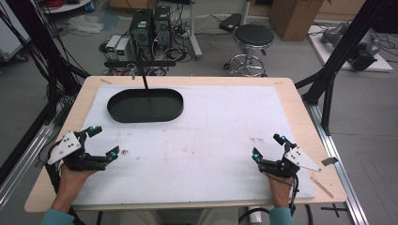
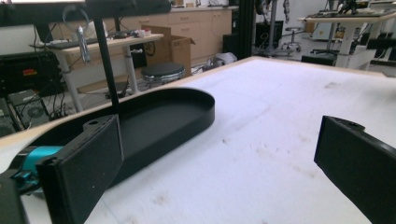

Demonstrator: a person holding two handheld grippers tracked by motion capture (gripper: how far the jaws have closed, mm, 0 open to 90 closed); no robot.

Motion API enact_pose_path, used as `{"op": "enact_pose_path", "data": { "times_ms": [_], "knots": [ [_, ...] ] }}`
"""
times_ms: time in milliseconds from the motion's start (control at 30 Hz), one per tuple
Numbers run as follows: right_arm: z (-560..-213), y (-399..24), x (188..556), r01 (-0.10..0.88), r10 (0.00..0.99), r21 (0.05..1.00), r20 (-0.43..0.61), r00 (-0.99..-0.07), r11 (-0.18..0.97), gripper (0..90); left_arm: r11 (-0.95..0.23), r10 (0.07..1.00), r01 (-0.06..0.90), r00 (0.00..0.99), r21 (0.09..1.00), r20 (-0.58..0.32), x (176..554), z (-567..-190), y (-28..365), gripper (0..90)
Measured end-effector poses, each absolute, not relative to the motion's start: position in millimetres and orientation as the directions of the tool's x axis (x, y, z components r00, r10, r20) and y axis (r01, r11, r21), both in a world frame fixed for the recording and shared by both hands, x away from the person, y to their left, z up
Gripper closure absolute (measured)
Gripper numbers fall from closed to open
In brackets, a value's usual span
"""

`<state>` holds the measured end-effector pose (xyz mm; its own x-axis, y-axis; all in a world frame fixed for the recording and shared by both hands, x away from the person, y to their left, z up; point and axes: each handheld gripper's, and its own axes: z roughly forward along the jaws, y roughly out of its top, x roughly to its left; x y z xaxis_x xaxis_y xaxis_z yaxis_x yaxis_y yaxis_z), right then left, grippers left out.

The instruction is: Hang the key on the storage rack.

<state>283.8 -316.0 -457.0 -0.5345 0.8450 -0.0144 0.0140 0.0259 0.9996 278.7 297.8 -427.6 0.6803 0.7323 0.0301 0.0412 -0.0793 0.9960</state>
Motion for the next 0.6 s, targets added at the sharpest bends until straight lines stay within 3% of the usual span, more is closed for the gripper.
{"op": "enact_pose_path", "data": {
  "times_ms": [200, 600],
  "knots": [
    [-457, -316, 284, 0.011, 0.845, 0.999, -0.020, -0.534, 0.030, 2.5, -0.040, 0.748, 0.037, 0.663, 0.999, 0.005, 272, -453, 299, 1.7],
    [-457, -315, 284, 0.014, 0.848, 0.999, -0.020, -0.529, 0.033, 2.5, 0.012, 0.772, -0.002, 0.636, 1.000, -0.008, 268, -457, 303, 1.7]
  ]
}}
